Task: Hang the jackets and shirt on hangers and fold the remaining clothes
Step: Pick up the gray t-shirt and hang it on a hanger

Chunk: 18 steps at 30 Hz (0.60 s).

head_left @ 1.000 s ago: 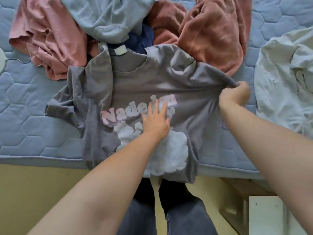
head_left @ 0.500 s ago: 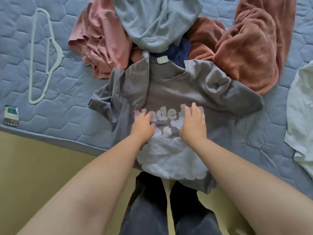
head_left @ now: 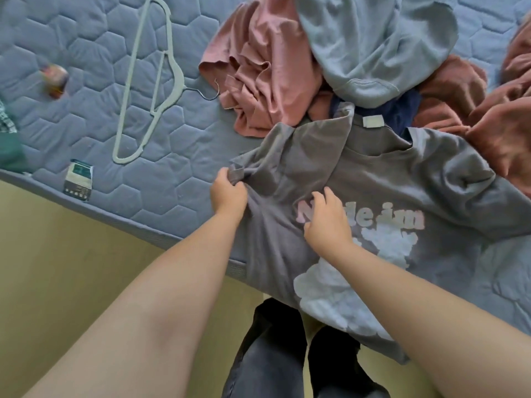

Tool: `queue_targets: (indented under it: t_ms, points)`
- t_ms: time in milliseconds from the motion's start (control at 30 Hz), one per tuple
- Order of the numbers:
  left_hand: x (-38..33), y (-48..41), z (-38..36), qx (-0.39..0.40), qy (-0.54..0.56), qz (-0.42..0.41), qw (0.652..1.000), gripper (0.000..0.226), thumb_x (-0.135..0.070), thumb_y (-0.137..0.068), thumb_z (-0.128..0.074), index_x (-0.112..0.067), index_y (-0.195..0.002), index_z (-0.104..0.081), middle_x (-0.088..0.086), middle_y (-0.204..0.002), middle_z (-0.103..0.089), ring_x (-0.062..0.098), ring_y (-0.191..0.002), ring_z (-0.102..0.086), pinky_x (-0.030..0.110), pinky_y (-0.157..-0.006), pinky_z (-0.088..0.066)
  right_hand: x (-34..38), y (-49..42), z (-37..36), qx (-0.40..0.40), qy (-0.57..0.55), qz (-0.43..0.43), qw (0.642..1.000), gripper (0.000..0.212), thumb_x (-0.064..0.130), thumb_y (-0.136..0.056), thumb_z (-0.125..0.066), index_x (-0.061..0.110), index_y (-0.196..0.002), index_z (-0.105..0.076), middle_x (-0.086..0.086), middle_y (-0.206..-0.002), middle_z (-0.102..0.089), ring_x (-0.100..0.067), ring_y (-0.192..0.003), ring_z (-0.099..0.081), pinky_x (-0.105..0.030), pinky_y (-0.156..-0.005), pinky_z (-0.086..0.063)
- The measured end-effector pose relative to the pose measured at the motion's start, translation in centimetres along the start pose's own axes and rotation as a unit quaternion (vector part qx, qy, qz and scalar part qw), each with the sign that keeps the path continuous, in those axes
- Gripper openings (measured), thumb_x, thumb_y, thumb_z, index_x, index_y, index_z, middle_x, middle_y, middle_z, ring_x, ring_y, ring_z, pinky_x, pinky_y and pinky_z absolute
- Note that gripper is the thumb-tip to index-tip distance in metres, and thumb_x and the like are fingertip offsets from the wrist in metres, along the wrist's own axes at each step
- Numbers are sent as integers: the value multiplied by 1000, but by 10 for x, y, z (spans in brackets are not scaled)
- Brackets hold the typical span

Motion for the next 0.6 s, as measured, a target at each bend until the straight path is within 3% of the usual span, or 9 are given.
queue_targets:
  t_ms: [67, 167, 333, 600]
  points:
    - [18, -5, 23, -39, -42, 63, 996, 26, -6, -92, -46, -9, -117, -51, 19, -114, -62, 37, -105, -57, 38, -84, -42, -2, 1, 2, 3, 5, -20, 1000, 54, 13, -87, -58, 10, -137, -36, -10, -151, -24, -28, -137, -27, -37, -108, -31]
    - [52, -10, 43, 26, -141, 122, 982, 43, -5, -91, -48, -8, -133, -41, 20, -131, -54, 37, -120, -50, 38, -95, -40, 7, 8, 1, 20, 19, -11, 1000, 51, 11, -85, -57, 10, -132, -39, -8, -138, -34, -28, -127, -36, -36, -100, -37]
    - [44, -3, 45, 76, -191, 7, 979, 55, -14, -93, -49, -11, -144, -30, 18, -143, -35, 38, -129, -39, 41, -104, -32, 38, 15, 3, 31, 26, 37, 998, 47, 7, -83, -52, 9, -129, -40, -7, -127, -38, -28, -118, -39, -35, -93, -37]
    - [15, -9, 78, 90, -172, -196, 961, 50, -5, -88, -53, -4, -137, -43, 16, -137, -42, 33, -128, -38, 37, -108, -27, 105, 14, 13, 12, -25, 74, 997, 59, 7, -86, -49, 7, -142, -30, -9, -149, -26, -28, -137, -26, -37, -107, -30]
Point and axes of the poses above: each hand's wrist, its own y-axis away from the middle knuckle, its own z-axis out of the back of the hand, x = y × z, the point moved 5 cm from there along -y, towards the middle knuckle
